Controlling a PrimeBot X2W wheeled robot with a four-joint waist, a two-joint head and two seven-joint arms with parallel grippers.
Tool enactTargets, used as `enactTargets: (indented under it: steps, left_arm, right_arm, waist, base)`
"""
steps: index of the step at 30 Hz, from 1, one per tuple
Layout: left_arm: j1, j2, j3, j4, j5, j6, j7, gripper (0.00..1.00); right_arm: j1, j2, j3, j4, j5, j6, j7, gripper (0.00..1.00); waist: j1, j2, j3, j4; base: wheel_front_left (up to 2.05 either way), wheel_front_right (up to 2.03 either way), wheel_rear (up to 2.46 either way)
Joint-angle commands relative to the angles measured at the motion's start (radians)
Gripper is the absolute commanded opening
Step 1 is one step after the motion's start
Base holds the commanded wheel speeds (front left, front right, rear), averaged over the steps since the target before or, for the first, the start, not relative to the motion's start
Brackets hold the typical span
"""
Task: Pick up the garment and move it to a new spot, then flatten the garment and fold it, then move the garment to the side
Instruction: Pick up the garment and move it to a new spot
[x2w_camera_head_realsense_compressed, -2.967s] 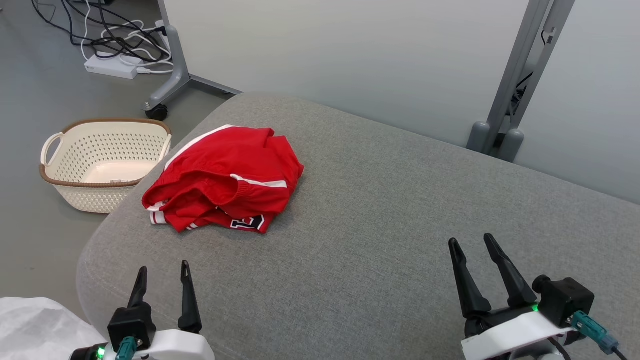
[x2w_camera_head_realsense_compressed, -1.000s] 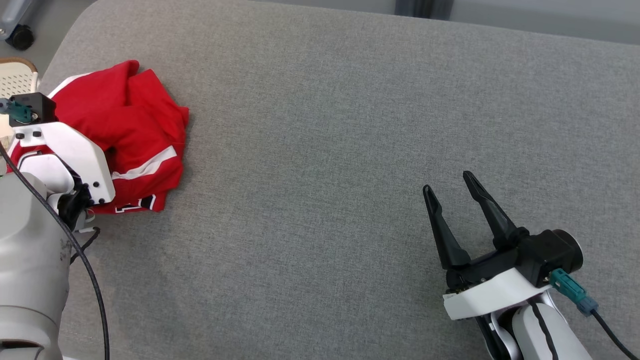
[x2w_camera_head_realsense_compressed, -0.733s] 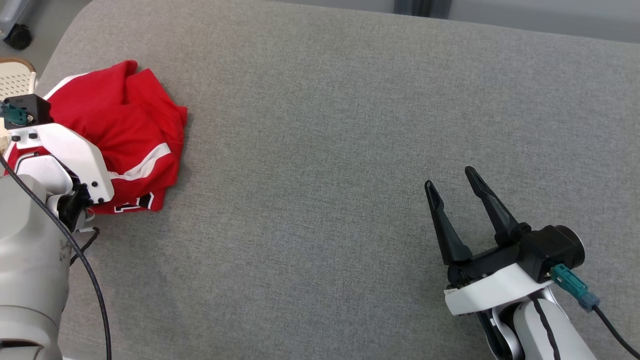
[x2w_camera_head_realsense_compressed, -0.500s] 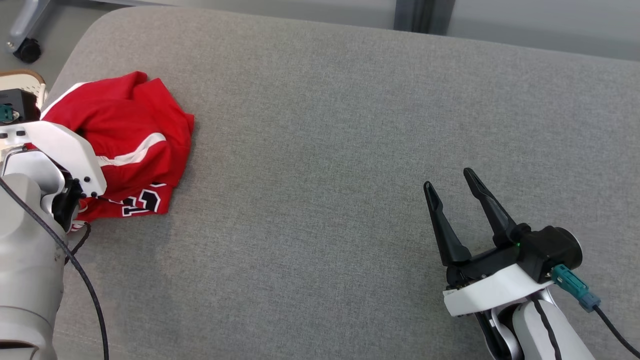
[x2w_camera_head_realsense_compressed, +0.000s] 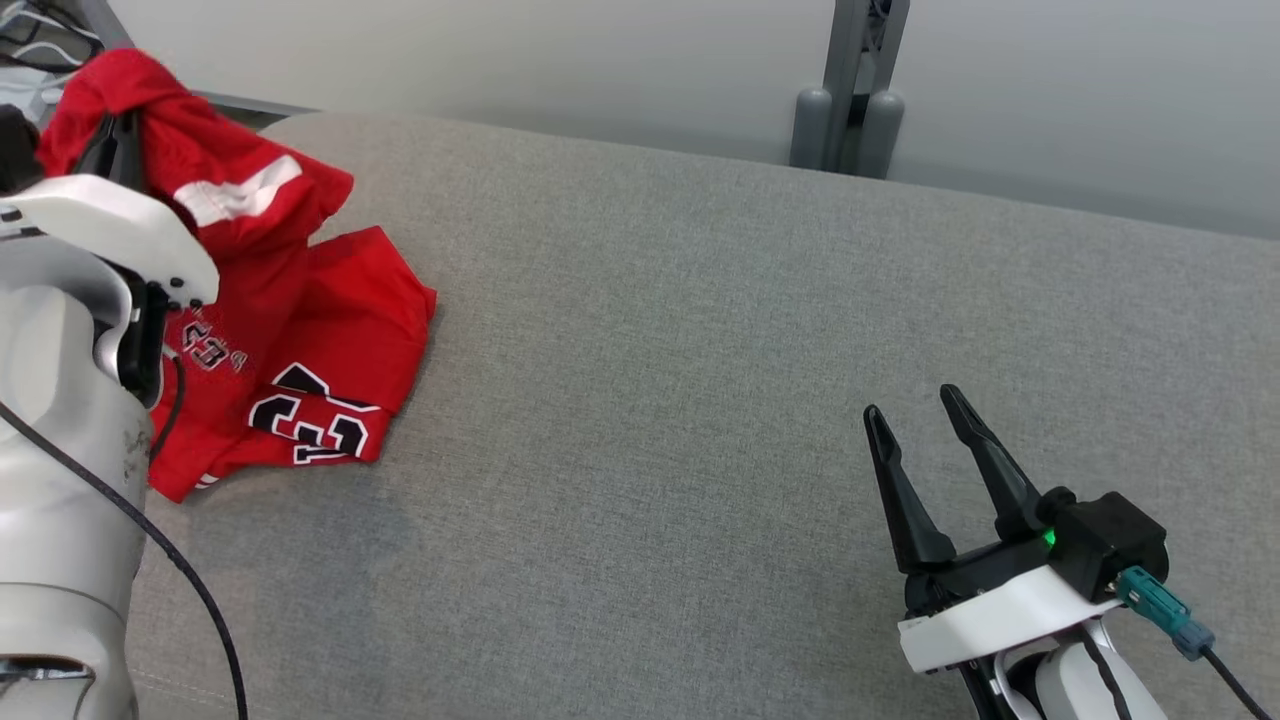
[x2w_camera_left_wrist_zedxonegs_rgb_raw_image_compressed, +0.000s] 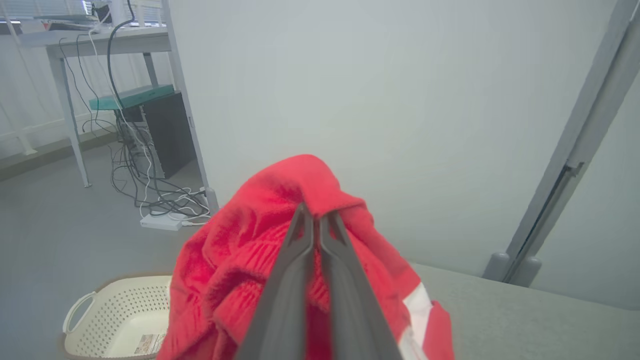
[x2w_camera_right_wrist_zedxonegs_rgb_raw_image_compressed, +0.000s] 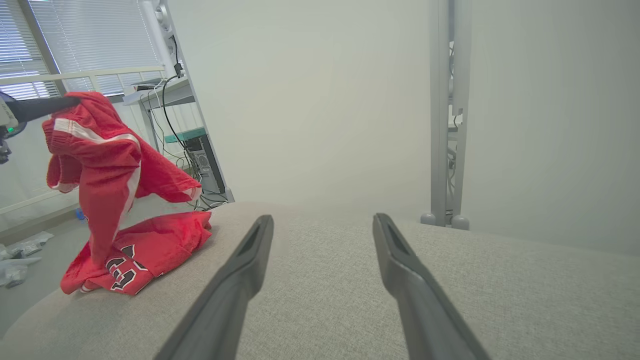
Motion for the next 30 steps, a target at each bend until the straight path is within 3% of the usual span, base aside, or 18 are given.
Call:
enactTargets:
  steps: [1, 9, 17, 28, 30]
  left_arm:
    - [-0.022, -0.006, -0.001, -0.021, -0.012, -0.011, -0.022, 0.0]
    - [0.026, -0.07, -0.043, -0.207, -0.026, -0.037, -0.077, 0.0]
    - [0.122, -0.142, -0.173, -0.41, -0.072, -0.042, -0.035, 0.0]
    - [0.282, -0.196, -0.384, -0.632, -0.162, -0.041, 0.053, 0.0]
    - [0.323, -0.205, -0.422, -0.655, -0.182, -0.029, 0.056, 0.0]
  right_arm:
    - [0.012, -0.007, -0.003, 0.0, 0.007, 0.002, -0.003, 1.0]
    - [0.055, -0.007, -0.025, -0.017, 0.035, 0.002, -0.003, 1.0]
    - [0.064, -0.007, -0.074, -0.042, 0.029, 0.002, -0.003, 1.0]
    - [0.054, -0.007, -0.184, -0.076, -0.013, 0.002, -0.003, 1.0]
    - [0.045, -0.008, -0.225, -0.077, -0.013, 0.002, -0.003, 1.0]
  waist:
    - [0.0, 0.0, -0.029, 0.0]
    - [0.0, 0.0, -0.118, -0.027]
    - [0.0, 0.0, -0.15, -0.099]
    - [0.0, 0.0, -0.146, -0.272]
    - [0.0, 0.0, -0.139, -0.334]
  base:
    - [0.0, 0.0, 0.0]
    - [0.0, 0.0, 0.0]
    - [0.0, 0.0, 0.0]
    - [0.0, 0.0, 0.0]
    - [0.0, 0.0, 0.0]
